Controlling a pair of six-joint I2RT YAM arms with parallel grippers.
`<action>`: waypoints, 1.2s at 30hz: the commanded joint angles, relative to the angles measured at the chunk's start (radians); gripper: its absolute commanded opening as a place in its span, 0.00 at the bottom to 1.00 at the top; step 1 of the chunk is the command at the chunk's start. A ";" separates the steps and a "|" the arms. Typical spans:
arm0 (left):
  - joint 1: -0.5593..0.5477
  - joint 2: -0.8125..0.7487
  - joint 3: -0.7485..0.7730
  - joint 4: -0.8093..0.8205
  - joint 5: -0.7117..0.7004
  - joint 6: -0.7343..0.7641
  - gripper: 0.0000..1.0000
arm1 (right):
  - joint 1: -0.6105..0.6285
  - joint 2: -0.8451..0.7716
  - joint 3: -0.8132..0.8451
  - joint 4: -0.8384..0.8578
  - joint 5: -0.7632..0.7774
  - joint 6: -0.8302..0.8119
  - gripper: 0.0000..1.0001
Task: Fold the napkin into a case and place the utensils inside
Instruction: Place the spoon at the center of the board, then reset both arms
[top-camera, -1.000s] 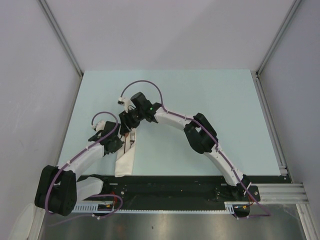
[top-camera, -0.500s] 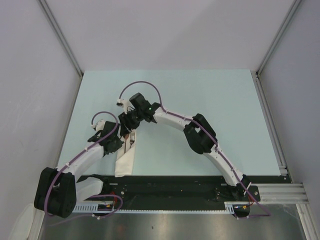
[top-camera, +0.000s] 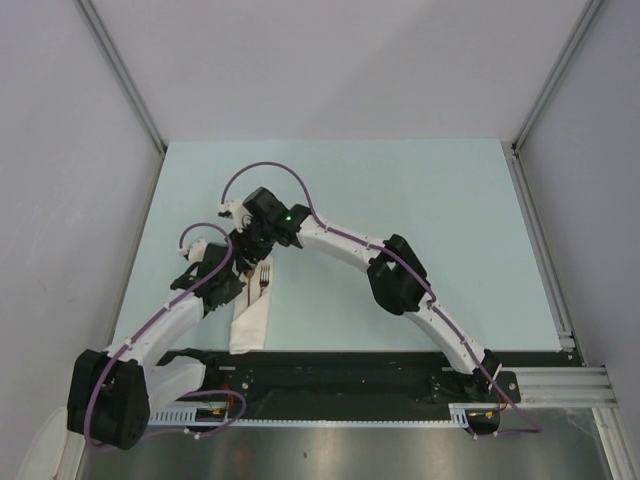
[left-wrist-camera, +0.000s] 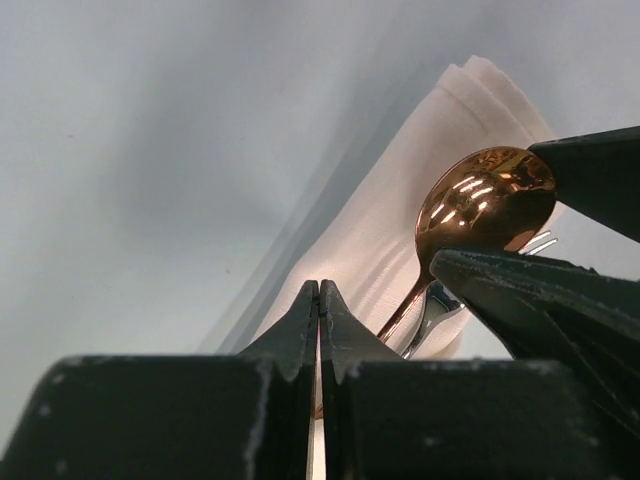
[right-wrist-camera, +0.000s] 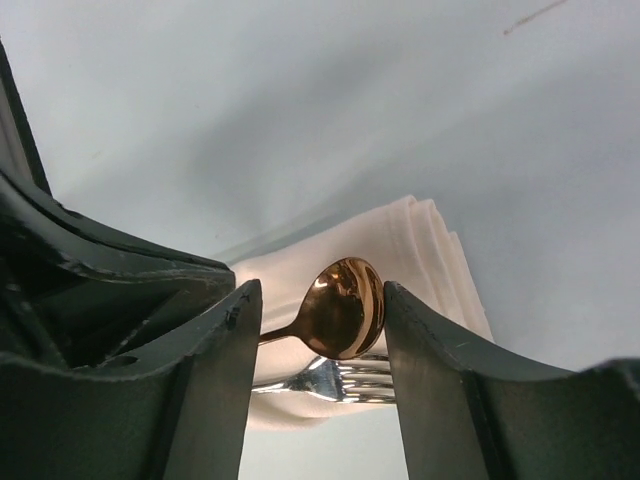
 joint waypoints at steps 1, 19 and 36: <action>0.010 -0.030 0.019 -0.021 -0.021 0.014 0.00 | 0.020 -0.036 0.066 -0.054 0.086 -0.052 0.58; 0.010 -0.148 0.097 -0.076 -0.001 0.102 0.10 | -0.038 -0.151 -0.001 -0.001 0.121 0.101 0.67; -0.478 -0.088 0.123 0.539 0.381 0.349 0.42 | -0.213 -1.240 -1.278 0.087 0.695 0.382 1.00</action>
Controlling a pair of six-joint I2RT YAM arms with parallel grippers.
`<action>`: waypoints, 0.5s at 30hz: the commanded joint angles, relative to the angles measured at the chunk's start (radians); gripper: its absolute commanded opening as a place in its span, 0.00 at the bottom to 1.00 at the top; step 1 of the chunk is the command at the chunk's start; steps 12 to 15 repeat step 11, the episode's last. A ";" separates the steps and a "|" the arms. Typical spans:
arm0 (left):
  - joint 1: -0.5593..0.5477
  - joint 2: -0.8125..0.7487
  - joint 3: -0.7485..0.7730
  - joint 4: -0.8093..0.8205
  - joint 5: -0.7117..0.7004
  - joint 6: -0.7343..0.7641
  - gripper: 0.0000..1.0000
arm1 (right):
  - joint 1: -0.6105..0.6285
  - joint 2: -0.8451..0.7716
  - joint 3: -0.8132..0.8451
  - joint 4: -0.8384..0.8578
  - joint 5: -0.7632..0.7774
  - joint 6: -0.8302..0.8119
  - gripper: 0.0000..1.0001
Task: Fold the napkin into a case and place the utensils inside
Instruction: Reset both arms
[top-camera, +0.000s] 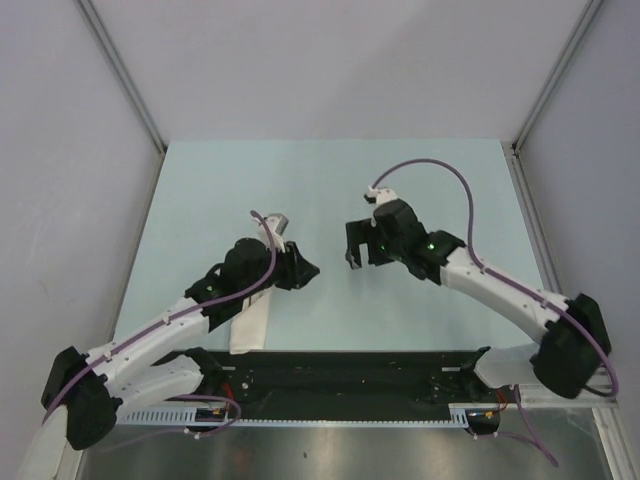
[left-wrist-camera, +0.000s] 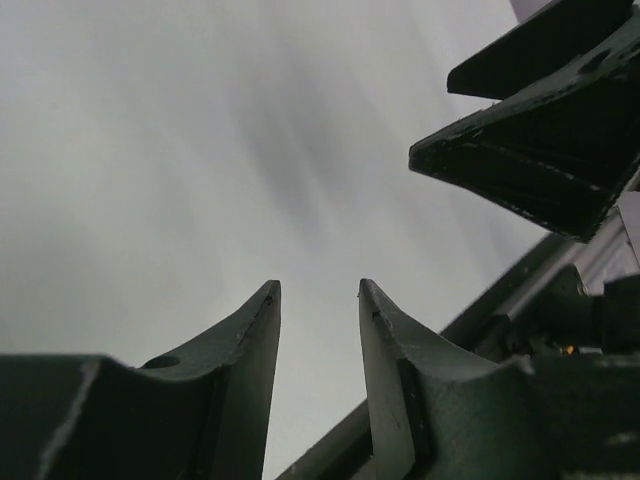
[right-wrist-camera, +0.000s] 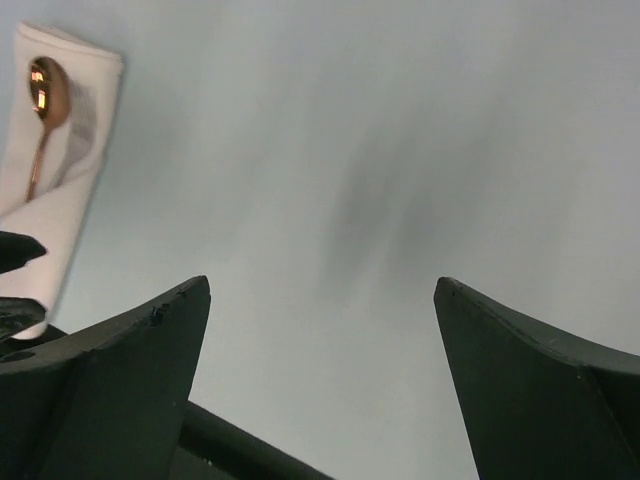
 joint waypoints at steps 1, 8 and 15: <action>-0.122 0.009 0.026 0.159 -0.019 0.053 0.43 | 0.011 -0.268 -0.196 -0.022 0.215 0.098 1.00; -0.201 -0.057 -0.034 0.201 -0.028 0.062 0.44 | -0.018 -0.698 -0.517 0.110 0.154 0.150 1.00; -0.216 -0.131 -0.030 0.190 -0.016 0.067 0.49 | -0.042 -0.783 -0.545 0.153 0.107 0.149 1.00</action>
